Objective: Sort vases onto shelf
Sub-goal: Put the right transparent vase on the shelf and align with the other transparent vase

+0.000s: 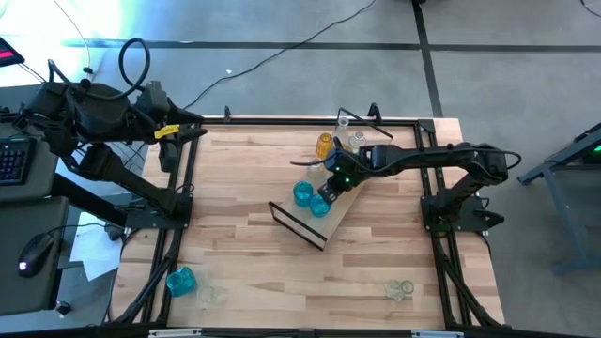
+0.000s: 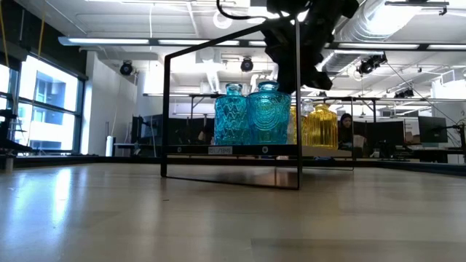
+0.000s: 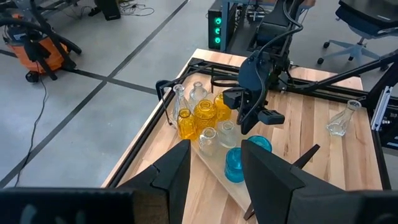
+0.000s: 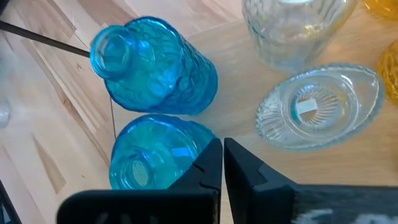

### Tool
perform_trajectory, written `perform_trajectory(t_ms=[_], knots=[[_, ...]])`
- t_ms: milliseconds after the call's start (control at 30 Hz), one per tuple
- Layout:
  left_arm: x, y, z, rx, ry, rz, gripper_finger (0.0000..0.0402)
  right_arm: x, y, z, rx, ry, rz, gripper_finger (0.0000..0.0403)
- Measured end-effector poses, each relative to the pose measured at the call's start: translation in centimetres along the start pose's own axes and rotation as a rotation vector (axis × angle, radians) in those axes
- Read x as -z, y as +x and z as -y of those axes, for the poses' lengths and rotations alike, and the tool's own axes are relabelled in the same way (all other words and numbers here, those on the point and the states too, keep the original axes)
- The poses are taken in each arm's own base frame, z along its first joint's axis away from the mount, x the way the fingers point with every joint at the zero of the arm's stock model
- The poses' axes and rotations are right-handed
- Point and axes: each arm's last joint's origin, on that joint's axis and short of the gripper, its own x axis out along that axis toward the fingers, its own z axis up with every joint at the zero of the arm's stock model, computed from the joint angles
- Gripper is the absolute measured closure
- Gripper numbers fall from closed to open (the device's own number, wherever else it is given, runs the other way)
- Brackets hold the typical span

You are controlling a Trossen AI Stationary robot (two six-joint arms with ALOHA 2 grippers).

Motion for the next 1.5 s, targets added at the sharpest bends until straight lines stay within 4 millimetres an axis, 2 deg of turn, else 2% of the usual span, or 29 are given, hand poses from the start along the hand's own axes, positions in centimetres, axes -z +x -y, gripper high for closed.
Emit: perform_trajectory(t_ms=[233, 367, 700, 1000, 1167, 1367, 1500], knots=[[0.0, 0.0, 0.0, 0.000, -0.016, 0.000, 0.0268, -0.2, -0.1, -0.2, -0.020, -0.009, 0.025, 0.0403], [0.0, 0.0, 0.0, 0.000, -0.018, 0.000, 0.0268, -0.3, -0.9, -0.2, -0.019, -0.006, 0.063, 0.0403], [0.0, 0.0, 0.0, -0.001, -0.001, 0.000, 0.0268, -0.2, -4.8, -0.4, -0.046, 0.006, 0.196, 0.0403], [-0.3, 0.9, 0.4, -0.052, 0.032, -0.009, 0.0268, 1.1, -8.9, -1.1, -0.139, -0.014, 0.269, 0.0403], [0.3, 3.7, 1.9, -0.075, 0.081, -0.103, 0.0268, 2.2, -10.5, -1.6, -0.186, -0.034, 0.278, 0.0403], [3.2, 9.4, 4.6, -0.091, 0.135, -0.294, 0.0268, 3.5, -11.8, -1.9, -0.303, -0.065, 0.172, 0.0403], [4.6, 12.4, 6.2, -0.019, 0.087, -0.304, 0.0268, 4.0, -11.9, -2.0, -0.389, -0.096, 0.059, 0.0403]])
